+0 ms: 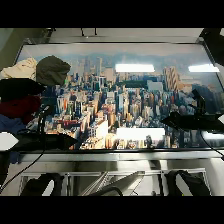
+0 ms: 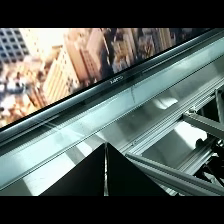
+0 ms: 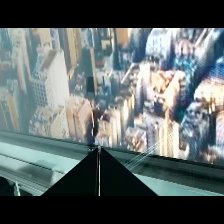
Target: Fold the shirts.
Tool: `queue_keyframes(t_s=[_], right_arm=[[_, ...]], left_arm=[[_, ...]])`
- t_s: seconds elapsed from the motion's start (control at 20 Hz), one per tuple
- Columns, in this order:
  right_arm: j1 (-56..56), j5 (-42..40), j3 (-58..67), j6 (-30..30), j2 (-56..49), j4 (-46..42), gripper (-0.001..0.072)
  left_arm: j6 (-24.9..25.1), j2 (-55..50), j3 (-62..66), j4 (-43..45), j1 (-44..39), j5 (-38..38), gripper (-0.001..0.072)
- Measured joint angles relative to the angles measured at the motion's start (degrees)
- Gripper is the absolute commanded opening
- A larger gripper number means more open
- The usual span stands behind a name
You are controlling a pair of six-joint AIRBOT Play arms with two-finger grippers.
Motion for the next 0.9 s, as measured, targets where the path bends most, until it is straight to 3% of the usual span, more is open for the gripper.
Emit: queue_keyframes(t_s=[0.55,0.9], right_arm=[[0.0,-0.02,0.0,0.0,0.0,0.0,0.0024],[0.0,-6.62,0.0,-0.48,0.0,0.0,0.0025]], left_arm=[[0.0,0.0,0.0,0.02,0.0,0.0,0.0011],[-0.02,0.0,0.0,0.0,0.0,0.37,0.001]])
